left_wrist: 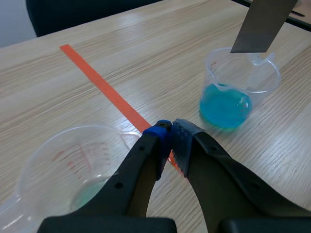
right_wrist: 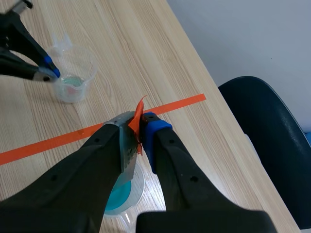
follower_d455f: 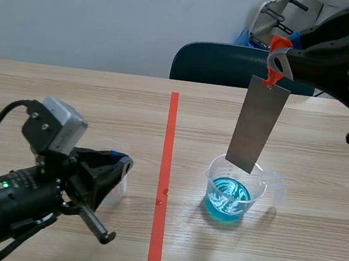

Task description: Do the redox reaction experiment

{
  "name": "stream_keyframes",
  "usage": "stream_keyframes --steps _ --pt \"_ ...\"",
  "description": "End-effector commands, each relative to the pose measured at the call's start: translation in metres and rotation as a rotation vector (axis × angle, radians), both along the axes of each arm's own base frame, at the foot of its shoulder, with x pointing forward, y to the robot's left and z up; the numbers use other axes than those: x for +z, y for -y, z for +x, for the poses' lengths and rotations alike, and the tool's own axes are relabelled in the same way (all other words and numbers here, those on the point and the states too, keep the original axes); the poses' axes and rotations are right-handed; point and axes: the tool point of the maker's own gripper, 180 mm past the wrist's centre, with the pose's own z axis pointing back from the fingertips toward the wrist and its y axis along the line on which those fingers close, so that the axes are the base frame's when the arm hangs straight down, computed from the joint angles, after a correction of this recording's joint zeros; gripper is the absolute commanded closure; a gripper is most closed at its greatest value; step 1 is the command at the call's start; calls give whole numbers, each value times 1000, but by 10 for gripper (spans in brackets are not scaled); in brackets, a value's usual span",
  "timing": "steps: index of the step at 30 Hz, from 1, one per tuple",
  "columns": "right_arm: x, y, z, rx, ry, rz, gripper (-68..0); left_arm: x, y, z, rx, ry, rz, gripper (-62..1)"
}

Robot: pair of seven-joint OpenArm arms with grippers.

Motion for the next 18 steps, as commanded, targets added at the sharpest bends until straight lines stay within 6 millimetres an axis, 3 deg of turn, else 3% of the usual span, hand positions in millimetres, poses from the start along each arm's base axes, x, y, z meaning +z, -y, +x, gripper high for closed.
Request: stream_keyframes --steps 1,18 --pt "9 -3 0 10 25 15 -8 8 12 7 3 31 -34 -25" --pt "9 -3 0 10 25 16 -8 -15 88 51 -41 37 -65 -25"
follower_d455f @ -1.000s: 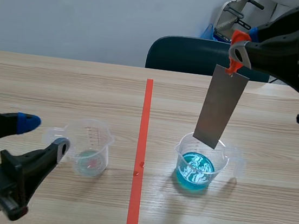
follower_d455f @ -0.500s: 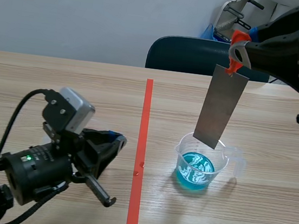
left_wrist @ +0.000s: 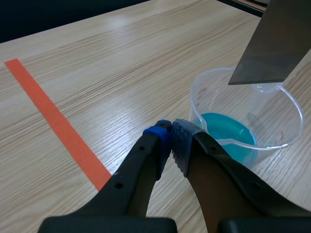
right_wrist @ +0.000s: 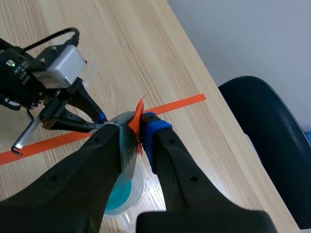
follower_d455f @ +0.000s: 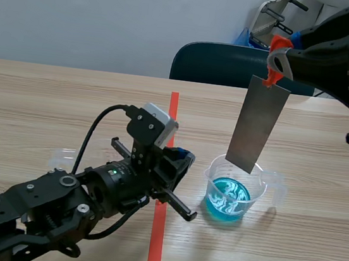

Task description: Do the redox reaction experiment

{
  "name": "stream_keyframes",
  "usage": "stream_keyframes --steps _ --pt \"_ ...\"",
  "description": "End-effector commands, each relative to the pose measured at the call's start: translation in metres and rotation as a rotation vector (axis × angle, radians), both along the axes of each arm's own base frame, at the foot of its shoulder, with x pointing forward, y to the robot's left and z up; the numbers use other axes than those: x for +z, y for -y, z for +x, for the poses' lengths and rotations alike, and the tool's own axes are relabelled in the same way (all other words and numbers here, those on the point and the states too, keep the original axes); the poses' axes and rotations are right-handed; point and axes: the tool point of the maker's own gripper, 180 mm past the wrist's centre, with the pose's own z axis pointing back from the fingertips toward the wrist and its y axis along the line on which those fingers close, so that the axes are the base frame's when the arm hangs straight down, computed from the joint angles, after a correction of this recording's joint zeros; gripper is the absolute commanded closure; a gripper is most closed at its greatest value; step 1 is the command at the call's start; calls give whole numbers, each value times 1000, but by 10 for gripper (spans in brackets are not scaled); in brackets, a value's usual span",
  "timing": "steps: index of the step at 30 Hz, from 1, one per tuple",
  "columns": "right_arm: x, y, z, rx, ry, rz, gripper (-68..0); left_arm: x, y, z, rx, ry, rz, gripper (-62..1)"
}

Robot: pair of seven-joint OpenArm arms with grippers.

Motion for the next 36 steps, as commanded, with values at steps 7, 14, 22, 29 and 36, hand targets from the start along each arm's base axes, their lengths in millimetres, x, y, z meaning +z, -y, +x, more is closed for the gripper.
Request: stream_keyframes --steps 7,14,22,29,36 --pt "9 -3 0 10 25 15 -8 8 23 3 -30 48 -33 -25" --pt "9 -3 0 9 25 15 -8 9 26 5 -30 56 -36 -25" --pt "9 -3 0 9 25 15 -8 11 25 6 -26 64 -43 -25" --pt "9 -3 0 9 25 15 -8 23 12 5 -20 91 -49 -25" --pt "9 -3 0 10 25 15 -8 40 -27 1 43 101 -55 -25"
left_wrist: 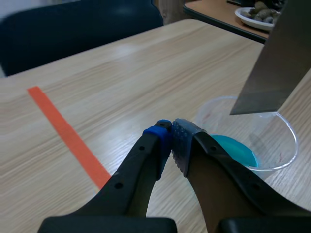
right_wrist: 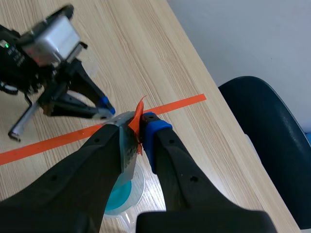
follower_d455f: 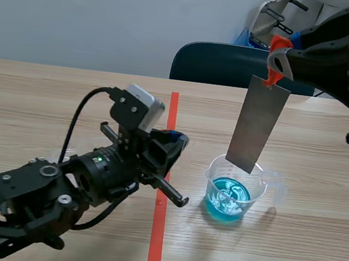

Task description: Do the redox reaction experiment

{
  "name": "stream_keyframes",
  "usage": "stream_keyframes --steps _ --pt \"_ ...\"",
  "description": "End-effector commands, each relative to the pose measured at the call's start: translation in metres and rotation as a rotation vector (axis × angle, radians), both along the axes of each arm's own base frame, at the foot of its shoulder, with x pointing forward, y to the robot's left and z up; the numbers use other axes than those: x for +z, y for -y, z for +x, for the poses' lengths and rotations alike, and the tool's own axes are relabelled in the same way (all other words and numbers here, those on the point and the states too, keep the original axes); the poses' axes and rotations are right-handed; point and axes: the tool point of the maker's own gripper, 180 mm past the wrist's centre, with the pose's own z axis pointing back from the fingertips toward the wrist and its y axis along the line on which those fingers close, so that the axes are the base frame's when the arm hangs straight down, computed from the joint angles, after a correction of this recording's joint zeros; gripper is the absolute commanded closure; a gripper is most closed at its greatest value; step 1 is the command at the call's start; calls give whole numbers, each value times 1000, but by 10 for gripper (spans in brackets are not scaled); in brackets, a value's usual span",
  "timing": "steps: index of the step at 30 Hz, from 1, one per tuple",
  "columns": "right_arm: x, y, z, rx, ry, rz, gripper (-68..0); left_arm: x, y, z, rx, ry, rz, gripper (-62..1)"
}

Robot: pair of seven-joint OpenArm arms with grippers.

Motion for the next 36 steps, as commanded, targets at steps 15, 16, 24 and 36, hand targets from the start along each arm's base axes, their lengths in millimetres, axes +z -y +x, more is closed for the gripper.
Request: stream_keyframes --steps 15,16,24,36 --pt "9 -3 0 9 25 15 -8 15 -58 -59 34 -20 22 -28" --pt "9 -3 0 9 25 15 -8 14 -58 -63 30 -25 23 -35" --pt "9 -3 0 10 25 15 -8 10 -61 -78 37 -35 7 -337" --pt "9 -3 0 9 25 15 -8 12 -59 -81 16 -1 26 -618"
